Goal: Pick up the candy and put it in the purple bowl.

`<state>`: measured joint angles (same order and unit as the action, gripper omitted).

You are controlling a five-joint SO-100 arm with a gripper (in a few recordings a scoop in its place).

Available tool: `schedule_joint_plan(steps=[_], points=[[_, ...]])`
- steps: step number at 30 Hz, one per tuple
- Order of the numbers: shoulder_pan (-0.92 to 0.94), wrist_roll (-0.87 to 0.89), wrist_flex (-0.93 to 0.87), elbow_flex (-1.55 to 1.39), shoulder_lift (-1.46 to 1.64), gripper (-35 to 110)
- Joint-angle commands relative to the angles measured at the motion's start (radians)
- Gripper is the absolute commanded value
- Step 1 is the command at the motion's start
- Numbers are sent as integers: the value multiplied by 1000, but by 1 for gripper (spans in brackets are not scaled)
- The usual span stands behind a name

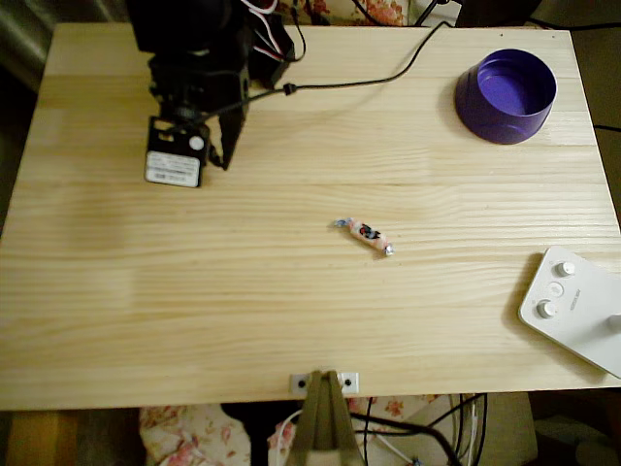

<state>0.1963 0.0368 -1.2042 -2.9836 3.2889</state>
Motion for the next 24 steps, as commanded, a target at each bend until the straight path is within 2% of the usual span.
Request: schedule_joint_plan(steps=[1,24], points=[[15,2,-3,12,11,0],[-17,-23,-3,12,11,0]])
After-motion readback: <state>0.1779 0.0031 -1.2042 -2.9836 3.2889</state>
